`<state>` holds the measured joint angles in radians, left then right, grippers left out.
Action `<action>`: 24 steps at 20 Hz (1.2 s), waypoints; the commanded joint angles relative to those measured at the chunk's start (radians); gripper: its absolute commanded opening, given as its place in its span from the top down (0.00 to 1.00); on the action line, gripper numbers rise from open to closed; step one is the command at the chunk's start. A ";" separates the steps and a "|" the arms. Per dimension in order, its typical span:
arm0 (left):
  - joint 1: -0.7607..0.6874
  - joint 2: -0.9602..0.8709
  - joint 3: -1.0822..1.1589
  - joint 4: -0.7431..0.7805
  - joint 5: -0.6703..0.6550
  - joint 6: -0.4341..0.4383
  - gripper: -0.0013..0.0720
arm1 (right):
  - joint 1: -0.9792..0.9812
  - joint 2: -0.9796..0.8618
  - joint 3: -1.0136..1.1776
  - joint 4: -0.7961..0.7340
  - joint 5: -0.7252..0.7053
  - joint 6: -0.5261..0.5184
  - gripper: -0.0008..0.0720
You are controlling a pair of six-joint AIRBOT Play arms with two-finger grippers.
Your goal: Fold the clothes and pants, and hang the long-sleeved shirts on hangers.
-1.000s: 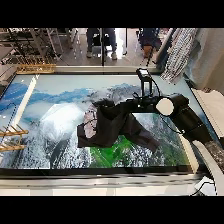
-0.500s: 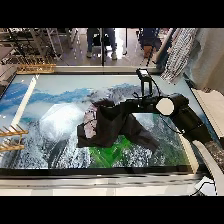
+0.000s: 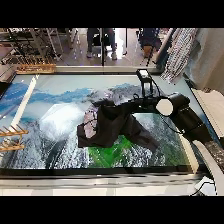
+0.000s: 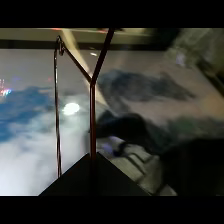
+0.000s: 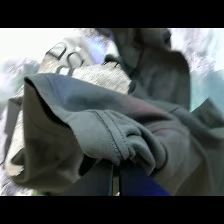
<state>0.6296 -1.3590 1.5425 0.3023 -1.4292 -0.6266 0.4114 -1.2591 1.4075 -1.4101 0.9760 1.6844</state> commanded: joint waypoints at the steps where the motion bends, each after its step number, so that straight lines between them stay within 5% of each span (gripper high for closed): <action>1: -0.094 -0.060 -0.001 -0.149 -0.345 0.115 0.96 | 0.000 0.000 0.001 -0.041 -0.056 0.011 0.95; 10: -0.337 -0.095 -0.023 -0.145 -0.417 0.089 0.97 | 0.000 0.000 0.001 -0.071 -0.060 0.058 0.95; 21: -0.414 -0.168 -0.025 -0.072 -0.203 0.066 0.97 | 0.001 0.000 0.001 -0.010 -0.050 0.053 0.95; 24: -0.456 -0.188 -0.025 -0.071 -0.231 0.066 0.97 | 0.001 0.000 0.002 0.020 -0.053 0.050 0.95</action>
<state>0.2039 -1.5295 1.5177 0.2260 -1.6695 -0.5579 0.4114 -1.2591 1.4082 -1.4239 0.9237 1.7382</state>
